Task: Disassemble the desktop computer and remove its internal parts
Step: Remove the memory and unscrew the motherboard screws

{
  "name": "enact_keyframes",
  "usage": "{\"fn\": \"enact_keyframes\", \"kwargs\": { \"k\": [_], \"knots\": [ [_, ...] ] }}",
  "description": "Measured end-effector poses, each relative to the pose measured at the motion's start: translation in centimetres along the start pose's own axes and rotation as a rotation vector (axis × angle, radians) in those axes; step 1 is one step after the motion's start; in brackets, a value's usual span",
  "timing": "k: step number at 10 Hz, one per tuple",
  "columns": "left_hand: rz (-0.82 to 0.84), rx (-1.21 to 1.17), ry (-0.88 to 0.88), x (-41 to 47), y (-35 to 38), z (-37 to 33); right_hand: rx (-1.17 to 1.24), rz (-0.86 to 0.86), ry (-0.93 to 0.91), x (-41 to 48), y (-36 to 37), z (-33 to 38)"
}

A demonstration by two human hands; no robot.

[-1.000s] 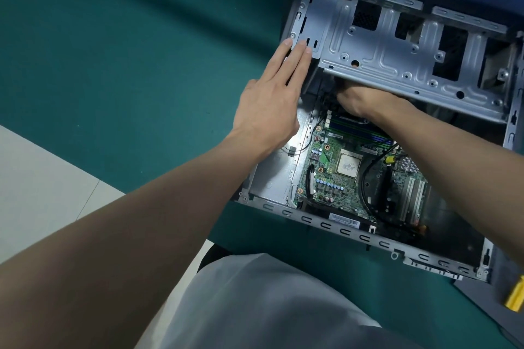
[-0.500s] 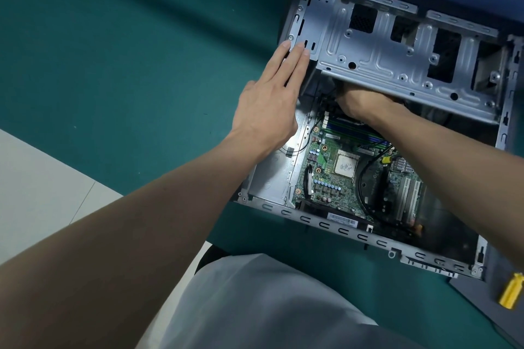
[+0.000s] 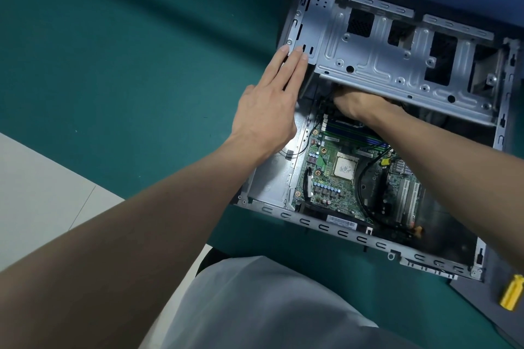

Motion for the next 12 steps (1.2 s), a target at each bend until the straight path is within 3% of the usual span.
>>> {"fn": "enact_keyframes", "kwargs": {
  "k": [5, 6, 8, 9, 11, 12],
  "knots": [
    [0.0, -0.011, 0.001, 0.0, 0.0, 0.0, 0.031, 0.116, 0.141, -0.6, -0.2, -0.4],
    [-0.003, -0.018, 0.0, -0.1, 0.0, 0.0, 0.028, 0.034, 0.057, 0.0, -0.2, -0.2],
    [-0.004, -0.022, -0.001, 0.0, 0.0, 0.0, 0.024, 0.121, 0.047, 0.0, 0.3, -1.5],
    [-0.008, -0.012, 0.003, 0.0, 0.1, 0.0, -0.047, 0.056, -0.013, 0.1, 0.0, -0.9],
    [-0.016, -0.008, 0.0, -0.1, 0.1, 0.1, -0.026, 0.098, 0.048, -0.1, 0.1, -0.9],
    [-0.014, -0.01, 0.0, -0.1, 0.1, 0.0, 0.046, 0.008, 0.019, 0.5, 0.1, -0.7]
  ]
}}
Point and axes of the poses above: each hand's wrist, its own x-axis towards the middle knuckle, its own y-axis out of the palm, z = x × y, the point moved 2 cm from there along x, towards the middle knuckle, and after that the axes turned 9 degrees about y, right-handed, at the moved point
